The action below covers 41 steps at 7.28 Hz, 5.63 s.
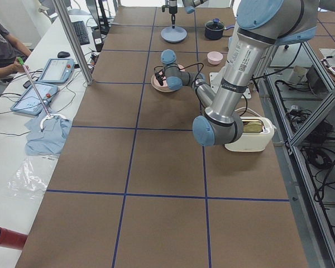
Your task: Stack three plates with pink and blue
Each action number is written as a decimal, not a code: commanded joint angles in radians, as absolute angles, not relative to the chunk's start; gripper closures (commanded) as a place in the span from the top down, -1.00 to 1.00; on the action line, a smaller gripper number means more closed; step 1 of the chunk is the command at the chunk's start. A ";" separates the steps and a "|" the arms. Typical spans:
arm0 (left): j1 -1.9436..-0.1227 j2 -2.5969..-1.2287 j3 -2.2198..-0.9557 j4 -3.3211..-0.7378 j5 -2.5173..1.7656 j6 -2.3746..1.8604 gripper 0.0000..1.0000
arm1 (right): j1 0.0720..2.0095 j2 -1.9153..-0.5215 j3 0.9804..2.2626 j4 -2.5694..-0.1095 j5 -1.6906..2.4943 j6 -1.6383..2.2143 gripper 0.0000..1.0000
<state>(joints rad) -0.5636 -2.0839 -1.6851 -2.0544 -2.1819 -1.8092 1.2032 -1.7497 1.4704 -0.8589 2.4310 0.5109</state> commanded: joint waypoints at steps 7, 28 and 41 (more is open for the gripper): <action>-0.563 -2.092 -1.669 -2.120 -2.114 -1.850 1.00 | 1.308 -1.746 1.652 -1.035 2.530 0.514 -1.00; -0.865 -1.836 -1.859 -1.878 -2.125 -1.327 1.00 | 0.617 -1.112 1.775 -1.278 2.057 1.278 -1.00; -1.162 -1.613 -1.861 -1.853 -2.157 -0.570 1.00 | 0.992 -1.364 1.951 -1.608 2.029 0.652 1.00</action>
